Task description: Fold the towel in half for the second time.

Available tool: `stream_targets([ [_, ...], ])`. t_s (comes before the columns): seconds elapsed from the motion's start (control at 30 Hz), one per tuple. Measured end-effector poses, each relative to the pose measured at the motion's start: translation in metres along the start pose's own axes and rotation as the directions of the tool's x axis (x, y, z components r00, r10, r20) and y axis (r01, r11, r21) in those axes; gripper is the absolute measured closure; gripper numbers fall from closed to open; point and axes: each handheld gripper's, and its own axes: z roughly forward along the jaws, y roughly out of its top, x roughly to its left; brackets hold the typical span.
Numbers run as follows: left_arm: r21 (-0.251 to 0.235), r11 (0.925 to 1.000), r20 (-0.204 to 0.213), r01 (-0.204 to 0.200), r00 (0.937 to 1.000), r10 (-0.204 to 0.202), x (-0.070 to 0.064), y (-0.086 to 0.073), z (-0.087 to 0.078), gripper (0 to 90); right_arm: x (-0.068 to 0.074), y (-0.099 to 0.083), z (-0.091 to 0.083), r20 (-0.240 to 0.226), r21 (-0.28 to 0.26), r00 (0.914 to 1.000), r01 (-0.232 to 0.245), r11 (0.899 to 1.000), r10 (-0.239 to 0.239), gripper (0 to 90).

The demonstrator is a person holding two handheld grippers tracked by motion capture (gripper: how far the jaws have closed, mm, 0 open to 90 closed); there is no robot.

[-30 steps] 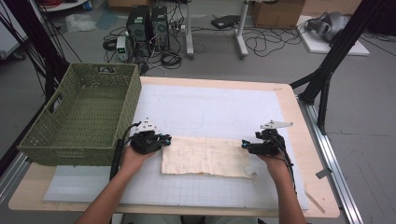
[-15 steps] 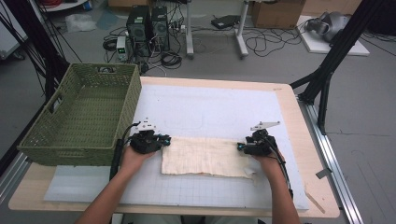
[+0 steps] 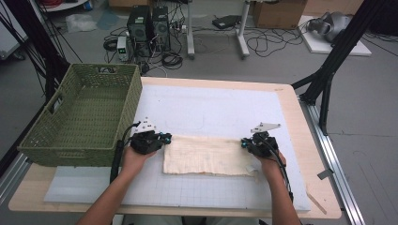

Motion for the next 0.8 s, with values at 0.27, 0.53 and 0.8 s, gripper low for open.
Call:
stream_targets([
  [0.27, -0.052, 0.9986, 0.033, 0.0, 0.9995, 0.002, -0.003, 0.004, -0.007, 83.8, 0.007, -0.002, -0.011, 0.047, -0.083, 0.9987, 0.022, 0.996, -0.019, 84.1],
  [0.53, -0.074, 0.9973, 0.07, 0.003, 0.9975, 0.002, -0.015, 0.004, -0.017, 83.4, 0.01, -0.013, -0.027, 0.035, -0.135, 0.9991, 0.028, 0.99, -0.023, 83.6],
  [0.8, -0.048, 0.9989, 0.075, -0.003, 0.9971, 0.007, -0.026, -0.005, -0.024, 83.1, 0.024, -0.026, -0.042, 0.011, -0.175, 0.9981, 0.062, 0.983, -0.061, 83.6],
])
